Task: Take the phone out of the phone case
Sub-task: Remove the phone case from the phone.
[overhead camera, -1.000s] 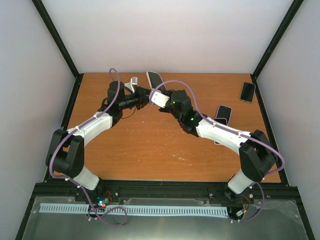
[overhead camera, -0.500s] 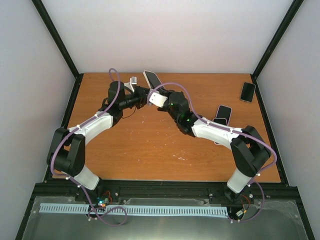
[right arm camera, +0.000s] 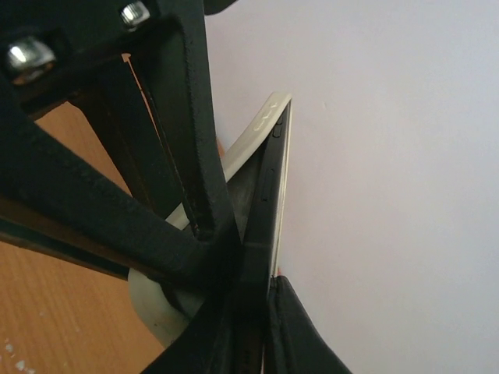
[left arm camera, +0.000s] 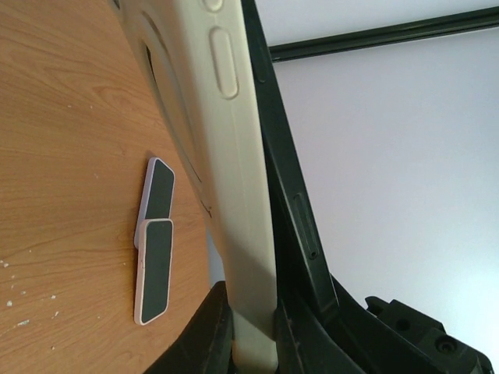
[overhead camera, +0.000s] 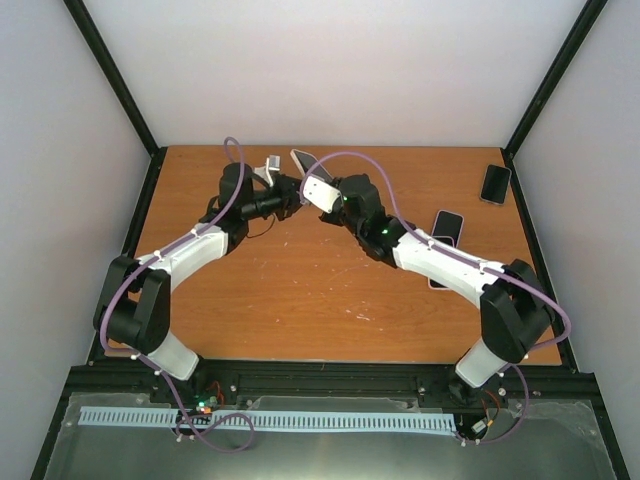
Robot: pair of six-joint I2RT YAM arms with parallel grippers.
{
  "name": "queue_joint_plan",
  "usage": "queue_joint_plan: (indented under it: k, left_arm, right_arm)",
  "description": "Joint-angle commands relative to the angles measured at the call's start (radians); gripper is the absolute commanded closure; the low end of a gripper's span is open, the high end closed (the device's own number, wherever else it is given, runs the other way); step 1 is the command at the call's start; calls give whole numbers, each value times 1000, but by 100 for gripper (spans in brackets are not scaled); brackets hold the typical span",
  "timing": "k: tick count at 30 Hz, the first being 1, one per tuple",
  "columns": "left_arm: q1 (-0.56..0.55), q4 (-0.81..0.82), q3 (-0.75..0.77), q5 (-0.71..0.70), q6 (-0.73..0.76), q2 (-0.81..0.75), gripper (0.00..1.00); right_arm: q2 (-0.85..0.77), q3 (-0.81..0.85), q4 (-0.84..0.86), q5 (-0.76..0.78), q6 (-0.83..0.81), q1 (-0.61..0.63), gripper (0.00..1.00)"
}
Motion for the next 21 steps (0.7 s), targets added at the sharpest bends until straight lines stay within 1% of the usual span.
queue_joint_plan:
  k: [1,10,21]
  left_arm:
    - [-76,-95,24,242,123,-11,99]
    - [16,-249,-1,30,177,-31,99]
    - [67,-278,26,10,158,-1,99]
  right_arm:
    - [-49,91,-35,4,67,-53,97]
    - [-92,93,-119,13,99,-58,97]
    - [-114,78,-211,-54,159,-44,97]
